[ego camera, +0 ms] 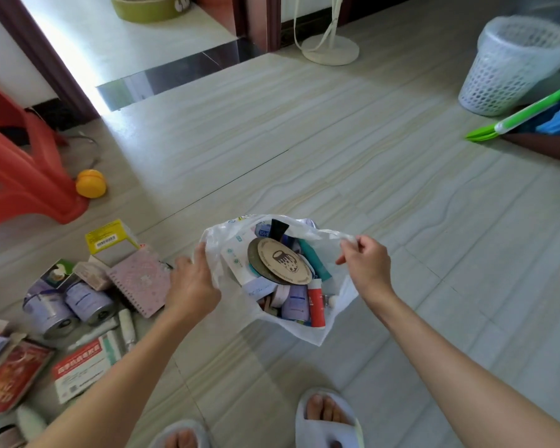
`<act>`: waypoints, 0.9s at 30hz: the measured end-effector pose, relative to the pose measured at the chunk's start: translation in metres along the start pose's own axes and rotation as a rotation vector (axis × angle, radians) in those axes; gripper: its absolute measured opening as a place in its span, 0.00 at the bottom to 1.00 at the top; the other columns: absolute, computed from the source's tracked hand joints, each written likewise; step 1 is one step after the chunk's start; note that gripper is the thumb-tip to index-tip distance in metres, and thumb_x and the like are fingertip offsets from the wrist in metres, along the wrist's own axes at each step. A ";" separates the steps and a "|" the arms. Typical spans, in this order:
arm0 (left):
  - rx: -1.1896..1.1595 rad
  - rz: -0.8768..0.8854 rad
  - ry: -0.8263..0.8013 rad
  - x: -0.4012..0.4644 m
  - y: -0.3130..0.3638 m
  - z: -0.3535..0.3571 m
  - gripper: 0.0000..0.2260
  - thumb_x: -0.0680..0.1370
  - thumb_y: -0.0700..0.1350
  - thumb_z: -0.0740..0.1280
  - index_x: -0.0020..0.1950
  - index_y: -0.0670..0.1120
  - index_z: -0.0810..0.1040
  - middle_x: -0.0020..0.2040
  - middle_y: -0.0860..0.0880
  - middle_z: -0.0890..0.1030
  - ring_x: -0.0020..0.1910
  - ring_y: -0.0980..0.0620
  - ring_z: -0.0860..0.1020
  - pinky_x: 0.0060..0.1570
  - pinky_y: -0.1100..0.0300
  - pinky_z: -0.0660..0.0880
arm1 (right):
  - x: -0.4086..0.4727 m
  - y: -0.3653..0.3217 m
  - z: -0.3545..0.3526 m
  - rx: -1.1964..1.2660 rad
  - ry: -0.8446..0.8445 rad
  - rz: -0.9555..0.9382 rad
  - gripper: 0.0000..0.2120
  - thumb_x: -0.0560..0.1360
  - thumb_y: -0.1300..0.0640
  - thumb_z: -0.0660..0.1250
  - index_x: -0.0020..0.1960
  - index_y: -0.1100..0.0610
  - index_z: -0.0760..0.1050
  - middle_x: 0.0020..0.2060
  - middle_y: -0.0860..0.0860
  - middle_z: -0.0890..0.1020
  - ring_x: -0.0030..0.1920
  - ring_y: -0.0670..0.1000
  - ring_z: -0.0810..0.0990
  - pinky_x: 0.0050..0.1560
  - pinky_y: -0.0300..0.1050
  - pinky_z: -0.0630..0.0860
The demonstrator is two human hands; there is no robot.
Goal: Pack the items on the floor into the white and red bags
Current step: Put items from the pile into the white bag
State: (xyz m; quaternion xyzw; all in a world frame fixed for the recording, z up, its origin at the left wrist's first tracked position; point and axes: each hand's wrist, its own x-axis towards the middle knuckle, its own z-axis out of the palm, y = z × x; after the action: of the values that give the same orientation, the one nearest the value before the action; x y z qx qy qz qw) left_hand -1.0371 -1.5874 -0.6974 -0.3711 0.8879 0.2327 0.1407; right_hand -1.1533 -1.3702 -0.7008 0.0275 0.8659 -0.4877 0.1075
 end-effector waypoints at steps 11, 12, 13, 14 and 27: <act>-1.007 -0.028 -0.169 -0.028 0.017 -0.105 0.11 0.79 0.37 0.60 0.36 0.42 0.70 0.26 0.48 0.70 0.22 0.55 0.76 0.24 0.64 0.76 | 0.023 -0.127 -0.006 0.134 -0.111 -0.217 0.12 0.78 0.61 0.58 0.45 0.68 0.75 0.30 0.46 0.71 0.31 0.45 0.68 0.35 0.43 0.66; -1.026 -0.024 -0.127 -0.030 0.019 -0.112 0.10 0.79 0.37 0.60 0.37 0.43 0.70 0.27 0.48 0.70 0.22 0.55 0.75 0.26 0.63 0.77 | 0.030 -0.136 -0.007 0.161 -0.092 -0.213 0.12 0.78 0.60 0.58 0.45 0.69 0.74 0.29 0.47 0.71 0.31 0.47 0.67 0.35 0.45 0.65; -1.054 -0.025 -0.102 -0.031 0.019 -0.115 0.09 0.79 0.38 0.60 0.38 0.42 0.71 0.29 0.47 0.70 0.23 0.55 0.75 0.26 0.62 0.77 | 0.034 -0.139 -0.007 0.179 -0.083 -0.212 0.12 0.77 0.60 0.58 0.44 0.68 0.74 0.29 0.49 0.70 0.31 0.48 0.66 0.35 0.47 0.64; -1.090 -0.038 -0.094 -0.034 0.017 -0.116 0.08 0.79 0.38 0.60 0.40 0.42 0.72 0.30 0.47 0.71 0.23 0.55 0.76 0.26 0.62 0.78 | 0.034 -0.138 -0.006 0.173 -0.091 -0.211 0.10 0.77 0.60 0.58 0.43 0.65 0.73 0.30 0.50 0.69 0.32 0.48 0.65 0.35 0.47 0.64; -1.010 -0.016 -0.193 -0.062 -0.003 -0.091 0.07 0.80 0.38 0.57 0.53 0.44 0.74 0.41 0.47 0.80 0.40 0.53 0.77 0.41 0.60 0.73 | -0.023 -0.103 -0.023 -0.062 -0.319 -0.092 0.17 0.76 0.58 0.64 0.63 0.60 0.68 0.52 0.58 0.78 0.40 0.51 0.78 0.47 0.48 0.74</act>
State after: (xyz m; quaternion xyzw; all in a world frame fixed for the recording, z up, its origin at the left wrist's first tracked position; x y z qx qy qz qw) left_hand -0.9994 -1.5988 -0.5946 -0.3763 0.6450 0.6645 0.0270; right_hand -1.1501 -1.4033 -0.5980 -0.0935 0.8527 -0.4635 0.2219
